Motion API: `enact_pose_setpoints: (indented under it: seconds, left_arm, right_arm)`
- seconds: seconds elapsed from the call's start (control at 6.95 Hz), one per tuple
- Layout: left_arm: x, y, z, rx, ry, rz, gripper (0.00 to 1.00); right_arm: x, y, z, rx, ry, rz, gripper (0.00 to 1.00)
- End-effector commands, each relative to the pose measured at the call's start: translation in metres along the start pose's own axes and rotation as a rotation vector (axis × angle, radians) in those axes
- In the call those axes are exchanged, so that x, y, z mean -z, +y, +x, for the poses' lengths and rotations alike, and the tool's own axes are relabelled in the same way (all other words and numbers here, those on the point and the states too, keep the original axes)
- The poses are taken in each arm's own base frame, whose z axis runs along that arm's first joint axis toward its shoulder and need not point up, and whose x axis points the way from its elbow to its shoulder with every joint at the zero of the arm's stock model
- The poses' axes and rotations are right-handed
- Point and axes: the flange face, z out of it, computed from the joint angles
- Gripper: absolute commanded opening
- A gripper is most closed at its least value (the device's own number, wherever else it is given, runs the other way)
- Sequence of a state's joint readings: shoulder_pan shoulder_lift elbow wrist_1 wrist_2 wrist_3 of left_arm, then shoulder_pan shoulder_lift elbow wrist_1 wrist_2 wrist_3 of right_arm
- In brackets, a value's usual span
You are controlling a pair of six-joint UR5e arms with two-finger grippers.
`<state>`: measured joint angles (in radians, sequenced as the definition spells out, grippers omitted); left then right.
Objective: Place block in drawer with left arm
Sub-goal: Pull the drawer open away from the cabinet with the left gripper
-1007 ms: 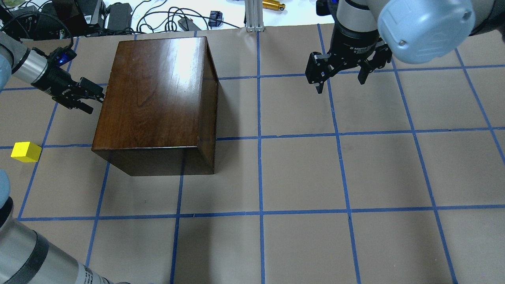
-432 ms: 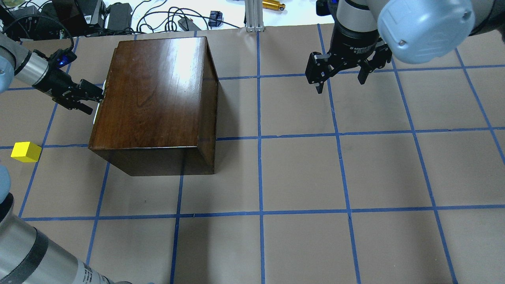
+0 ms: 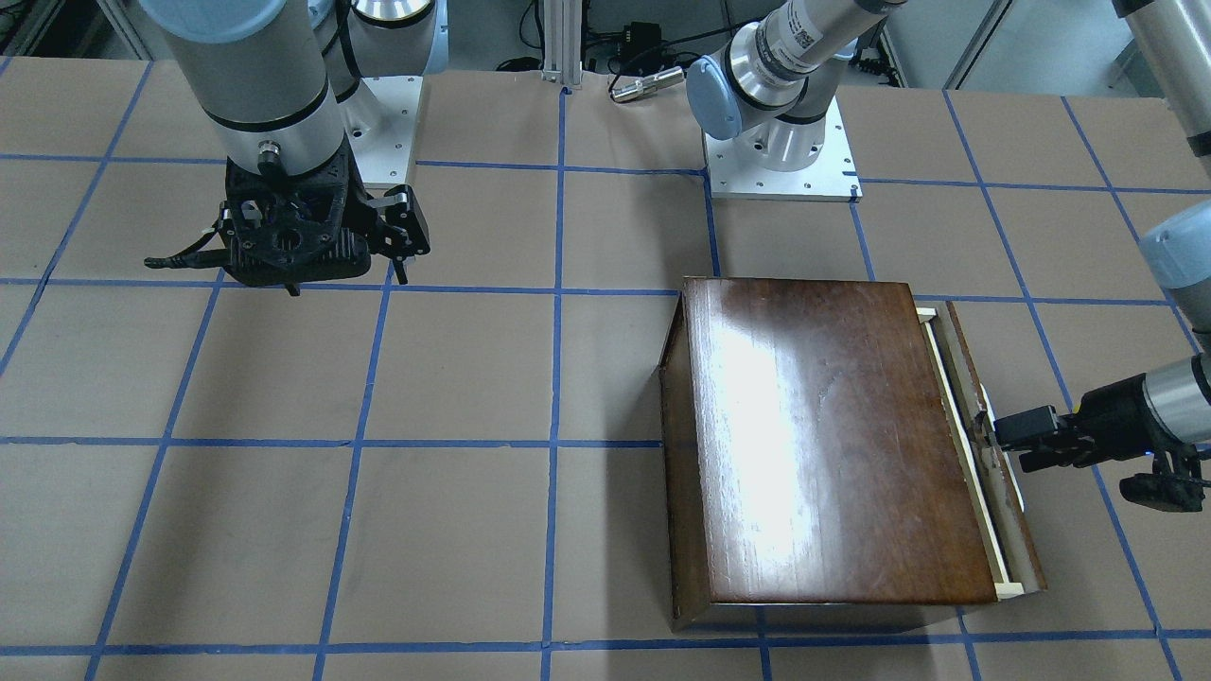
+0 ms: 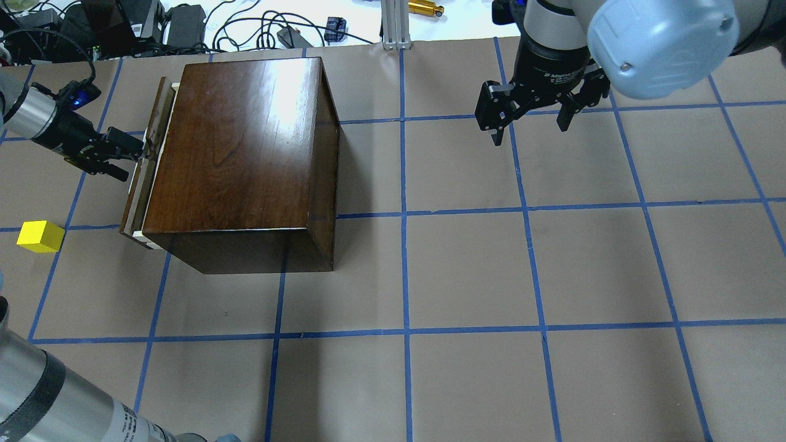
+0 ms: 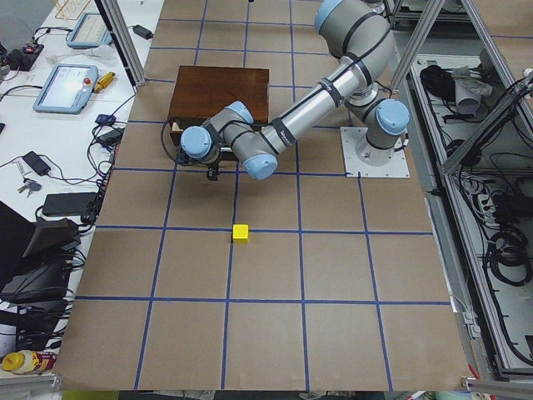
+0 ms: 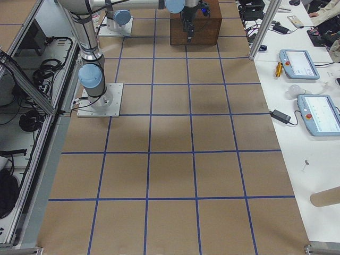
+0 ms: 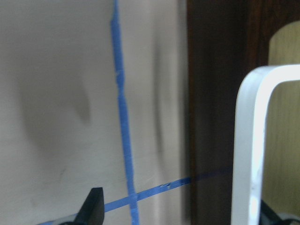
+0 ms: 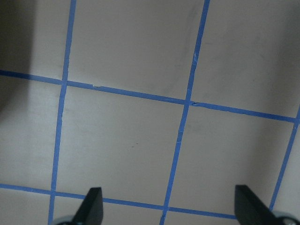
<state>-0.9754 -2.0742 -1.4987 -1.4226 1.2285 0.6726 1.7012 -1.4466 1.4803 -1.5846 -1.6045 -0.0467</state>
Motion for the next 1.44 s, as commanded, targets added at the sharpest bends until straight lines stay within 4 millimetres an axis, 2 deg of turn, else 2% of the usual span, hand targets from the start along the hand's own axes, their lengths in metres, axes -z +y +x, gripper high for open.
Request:
enact_pose_setpoints:
  seconds: [0.0,0.29,0.58,1.01,1.29]
  left_arm:
    - [0.014,0.012,-0.03,0.039,-0.01,0.033,1.0]
    - [0.023,0.022,-0.049,0.031,-0.013,0.048,1.0]
    - [0.038,0.037,-0.076,0.06,-0.021,0.068,1.0]
    - [0.048,0.043,-0.08,0.062,-0.036,0.074,1.0]
    - [0.081,0.046,-0.067,0.04,-0.114,0.084,1.0]
  right_arm:
    - [0.0,0.0,0.0,-0.001,0.0,0.0,1.0]
    - [0.0,0.0,0.0,-0.001,0.0,0.0,1.0]
    - [0.0,0.0,0.0,-0.001,0.0,0.0,1.0]
    - [0.0,0.0,0.0,-0.001,-0.002,0.0,1.0]
    - [0.0,0.0,0.0,-0.001,0.0,0.0,1.0]
